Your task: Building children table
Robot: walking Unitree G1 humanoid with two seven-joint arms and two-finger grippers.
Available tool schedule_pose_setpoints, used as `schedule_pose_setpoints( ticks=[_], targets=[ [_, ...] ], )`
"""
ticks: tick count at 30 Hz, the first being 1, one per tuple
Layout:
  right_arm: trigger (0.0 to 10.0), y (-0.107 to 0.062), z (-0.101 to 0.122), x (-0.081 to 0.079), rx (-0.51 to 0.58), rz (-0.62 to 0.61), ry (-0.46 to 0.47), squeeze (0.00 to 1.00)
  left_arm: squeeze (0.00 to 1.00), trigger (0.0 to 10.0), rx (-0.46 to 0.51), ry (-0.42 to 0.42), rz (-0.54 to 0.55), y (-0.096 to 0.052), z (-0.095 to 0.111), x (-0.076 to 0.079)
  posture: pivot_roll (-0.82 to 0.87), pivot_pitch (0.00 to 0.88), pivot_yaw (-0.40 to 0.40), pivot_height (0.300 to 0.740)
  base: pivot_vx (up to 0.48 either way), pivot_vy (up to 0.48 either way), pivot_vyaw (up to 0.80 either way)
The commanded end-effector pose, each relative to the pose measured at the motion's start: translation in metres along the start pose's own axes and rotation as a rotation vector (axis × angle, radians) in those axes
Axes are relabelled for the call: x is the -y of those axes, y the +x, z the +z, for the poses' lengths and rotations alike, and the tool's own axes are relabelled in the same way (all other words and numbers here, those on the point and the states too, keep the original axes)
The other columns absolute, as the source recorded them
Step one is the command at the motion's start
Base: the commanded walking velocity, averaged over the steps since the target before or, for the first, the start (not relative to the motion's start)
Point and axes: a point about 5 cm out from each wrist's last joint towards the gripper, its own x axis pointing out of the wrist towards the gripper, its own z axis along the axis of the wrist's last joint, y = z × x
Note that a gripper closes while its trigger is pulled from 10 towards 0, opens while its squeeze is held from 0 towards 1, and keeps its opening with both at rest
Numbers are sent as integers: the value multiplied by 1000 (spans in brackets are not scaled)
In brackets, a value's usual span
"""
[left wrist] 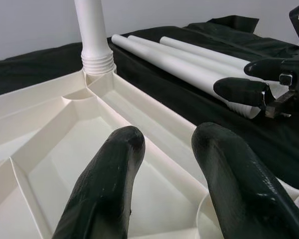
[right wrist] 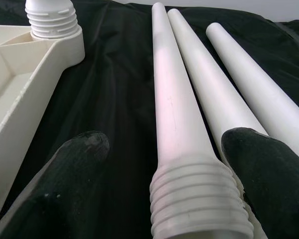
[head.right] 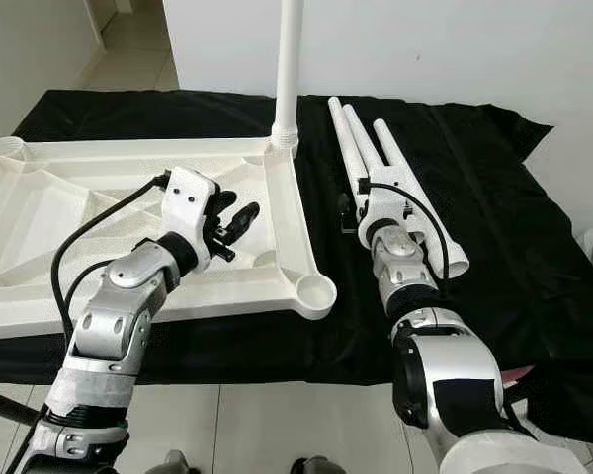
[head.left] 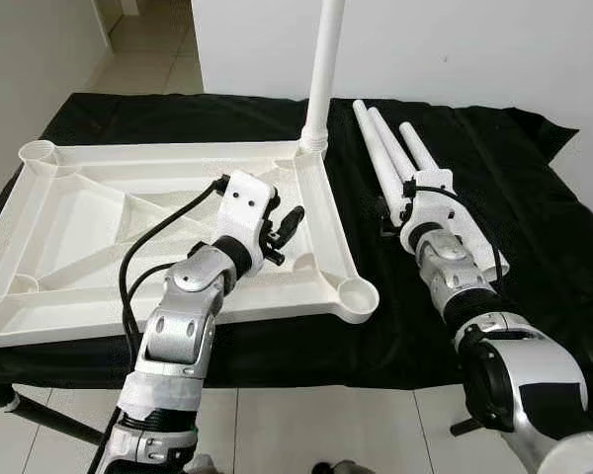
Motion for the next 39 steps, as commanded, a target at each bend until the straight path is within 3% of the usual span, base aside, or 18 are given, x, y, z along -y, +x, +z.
schedule_pose_setpoints(
  ticks=[1,30,31,32,33,34,39],
  targets=[
    [10000,1,0,-2,2,-9,13,0,0,10000,-16,-4,64,-2,-2,-2,85,124,-4,740,0,0,0],
    [10000,-3,-21,-11,-83,-32,45,0,0,10000,-59,-17,75,-11,-5,2,101,154,-3,740,0,0,0],
    [9373,-3,-21,-11,-84,-33,50,0,0,10000,-60,-17,75,-11,-5,2,102,154,-3,740,0,0,0],
    [7412,-3,-21,-11,-79,-29,52,0,0,10000,-60,-17,75,-11,-5,2,102,154,-3,740,0,0,0],
    [7412,-3,-21,-11,-79,-29,52,0,0,10000,-60,-17,75,-11,-5,2,102,154,-3,740,0,0,0],
    [0,-3,-20,-11,-77,-34,57,0,0,10000,-59,-16,76,-11,-4,2,102,152,-2,740,0,0,0],
    [0,-3,-19,-13,-53,-21,73,0,0,10000,-59,-12,76,-10,-4,2,102,148,2,740,0,0,0]
  ],
)
